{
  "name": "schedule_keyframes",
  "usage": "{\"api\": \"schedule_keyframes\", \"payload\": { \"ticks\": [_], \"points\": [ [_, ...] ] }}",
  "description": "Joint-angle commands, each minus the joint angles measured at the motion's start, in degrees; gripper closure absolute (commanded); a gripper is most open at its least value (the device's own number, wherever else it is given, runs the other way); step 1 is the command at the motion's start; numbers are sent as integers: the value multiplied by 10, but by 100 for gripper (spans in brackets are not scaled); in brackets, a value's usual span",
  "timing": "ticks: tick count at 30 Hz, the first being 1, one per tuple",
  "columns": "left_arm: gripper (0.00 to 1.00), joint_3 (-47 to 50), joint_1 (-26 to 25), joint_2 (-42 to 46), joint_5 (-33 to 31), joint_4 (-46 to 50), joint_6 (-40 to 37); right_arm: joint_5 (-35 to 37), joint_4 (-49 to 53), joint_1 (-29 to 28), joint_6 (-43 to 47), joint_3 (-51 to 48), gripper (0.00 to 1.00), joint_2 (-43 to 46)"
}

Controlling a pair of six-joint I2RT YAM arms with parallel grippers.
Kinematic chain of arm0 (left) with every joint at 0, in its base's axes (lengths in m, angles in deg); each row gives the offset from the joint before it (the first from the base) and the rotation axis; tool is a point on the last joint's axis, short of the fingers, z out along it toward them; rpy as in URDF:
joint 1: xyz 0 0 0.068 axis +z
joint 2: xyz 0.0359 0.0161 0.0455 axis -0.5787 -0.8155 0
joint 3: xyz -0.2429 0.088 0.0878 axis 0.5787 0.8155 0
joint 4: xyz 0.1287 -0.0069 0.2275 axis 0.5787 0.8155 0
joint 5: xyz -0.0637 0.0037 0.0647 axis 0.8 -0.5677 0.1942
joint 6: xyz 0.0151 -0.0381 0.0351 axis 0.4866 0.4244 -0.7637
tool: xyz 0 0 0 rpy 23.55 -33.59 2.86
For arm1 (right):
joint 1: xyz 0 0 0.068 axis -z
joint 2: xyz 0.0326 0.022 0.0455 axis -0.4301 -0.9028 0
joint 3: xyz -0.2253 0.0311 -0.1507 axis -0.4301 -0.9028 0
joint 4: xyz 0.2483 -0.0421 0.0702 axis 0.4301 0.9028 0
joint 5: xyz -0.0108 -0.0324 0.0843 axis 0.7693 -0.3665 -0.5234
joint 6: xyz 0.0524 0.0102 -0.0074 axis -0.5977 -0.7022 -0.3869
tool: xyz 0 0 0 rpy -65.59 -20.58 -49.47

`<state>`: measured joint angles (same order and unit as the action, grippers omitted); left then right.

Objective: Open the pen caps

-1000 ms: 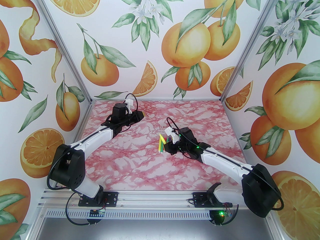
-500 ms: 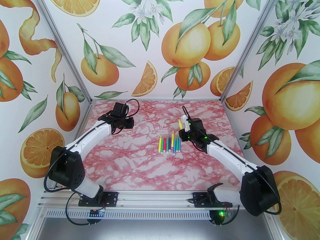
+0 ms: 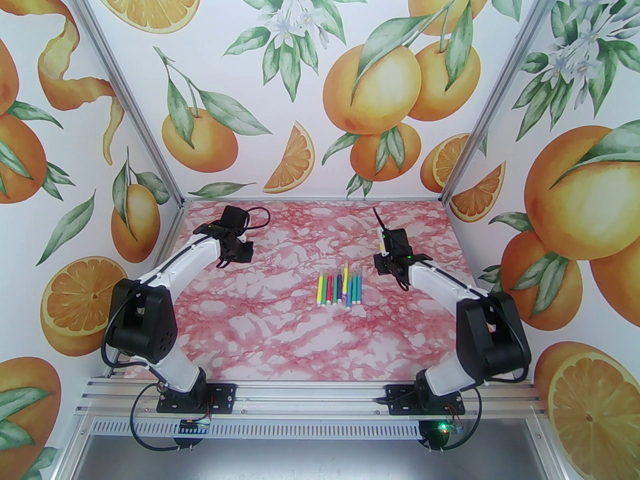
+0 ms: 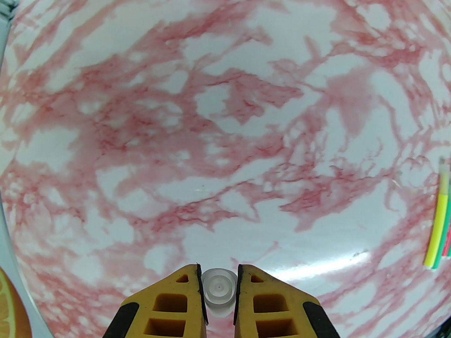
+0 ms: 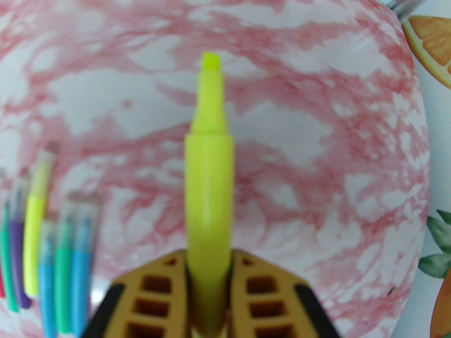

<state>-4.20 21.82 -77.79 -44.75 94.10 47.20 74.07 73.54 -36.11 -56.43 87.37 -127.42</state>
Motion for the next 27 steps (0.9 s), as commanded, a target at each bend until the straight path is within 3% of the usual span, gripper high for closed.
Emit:
{"api": "schedule_keyframes", "payload": {
  "ticks": [1, 10, 27],
  "points": [
    [100, -5, 13, -24, 7, -7, -16, 31, 2, 11, 30, 36, 100, -31],
    [100, -14, 25, -72, 7, -26, -21, 17, -2, 52, 64, 81, 100, -92],
    [100, -74, 34, -162, 30, -20, -35, 2, 92, 84, 63, 161, 100, -169]
  ]
}}
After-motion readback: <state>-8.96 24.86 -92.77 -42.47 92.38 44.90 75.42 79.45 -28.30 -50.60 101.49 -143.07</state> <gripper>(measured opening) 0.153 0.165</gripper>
